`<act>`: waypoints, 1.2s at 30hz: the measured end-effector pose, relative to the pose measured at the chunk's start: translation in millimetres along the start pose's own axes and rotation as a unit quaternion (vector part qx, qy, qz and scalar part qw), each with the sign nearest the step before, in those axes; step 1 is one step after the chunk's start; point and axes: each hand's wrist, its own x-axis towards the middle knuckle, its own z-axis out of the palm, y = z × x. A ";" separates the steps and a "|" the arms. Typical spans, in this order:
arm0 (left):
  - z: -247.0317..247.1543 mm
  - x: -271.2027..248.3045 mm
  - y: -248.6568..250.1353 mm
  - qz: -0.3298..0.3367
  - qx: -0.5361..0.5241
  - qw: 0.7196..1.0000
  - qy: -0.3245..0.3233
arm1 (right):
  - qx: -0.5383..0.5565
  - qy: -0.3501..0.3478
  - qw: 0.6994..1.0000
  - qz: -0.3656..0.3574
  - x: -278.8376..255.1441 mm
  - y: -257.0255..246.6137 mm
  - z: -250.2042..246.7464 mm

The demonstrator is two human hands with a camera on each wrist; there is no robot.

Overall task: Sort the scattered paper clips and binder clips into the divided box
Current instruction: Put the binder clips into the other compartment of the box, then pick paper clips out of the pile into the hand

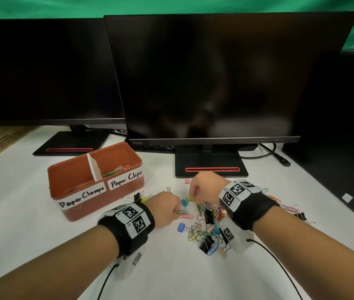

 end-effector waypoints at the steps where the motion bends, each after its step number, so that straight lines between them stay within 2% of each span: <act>1: -2.7 -3.2 -0.7 0.002 -0.014 1.000 0.019 | 0.011 0.014 1.000 -0.003 -2.9 -2.1 -6.4; 4: -24.5 -16.1 -9.3 -0.003 -0.076 0.993 0.085 | 0.054 0.072 0.996 -0.018 -7.9 -14.6 -31.3; 7: -61.2 -32.5 -27.7 -0.037 -0.116 0.978 0.171 | 0.098 0.133 0.986 -0.037 -3.6 -39.1 -54.0; 10: -96.2 -45.4 -53.2 -0.098 -0.104 0.958 0.249 | 0.134 0.183 0.972 -0.065 17.7 -70.9 -69.3; 13: -113.1 -54.3 -84.6 -0.168 -0.124 0.933 0.294 | 0.145 0.184 0.969 -0.071 53.7 -102.3 -71.6; 15: -114.1 -49.5 -103.1 -0.205 -0.124 0.924 0.300 | 0.156 0.184 0.968 -0.073 77.2 -116.4 -59.8; 18: -104.1 -40.7 -116.4 -0.268 -0.134 0.929 0.220 | 0.183 0.164 0.967 -0.066 95.9 -125.5 -37.4; 19: -98.5 -38.1 -120.0 -0.261 -0.133 0.932 0.213 | 0.193 0.161 0.966 -0.067 97.0 -125.1 -33.2; 21: -88.4 -39.9 -119.6 -0.212 -0.097 0.939 0.253 | 0.217 0.169 0.957 -0.088 90.0 -119.8 -31.5; 23: -80.7 -48.3 -109.7 -0.140 -0.064 0.937 0.313 | 0.222 0.190 0.951 -0.104 75.6 -109.6 -34.5; 25: -75.8 -56.9 -90.8 -0.068 -0.061 0.934 0.346 | 0.186 0.187 0.961 -0.080 61.4 -93.0 -37.7; 28: -57.0 -60.7 -68.3 -0.030 -0.085 0.954 0.285 | 0.074 0.072 0.995 0.009 46.6 -63.9 -28.6; 31: -25.3 -55.8 -57.4 -0.053 -0.089 0.980 0.171 | 0.002 -0.009 0.998 0.055 42.4 -47.0 -3.8; 33: -7.6 -50.0 -53.6 -0.075 -0.073 0.987 0.120 | -0.033 -0.041 0.996 0.072 45.0 -44.7 9.8; 36: 1.6 -41.8 -48.7 -0.101 -0.078 0.986 0.108 | -0.053 -0.047 0.995 0.072 51.2 -44.9 19.6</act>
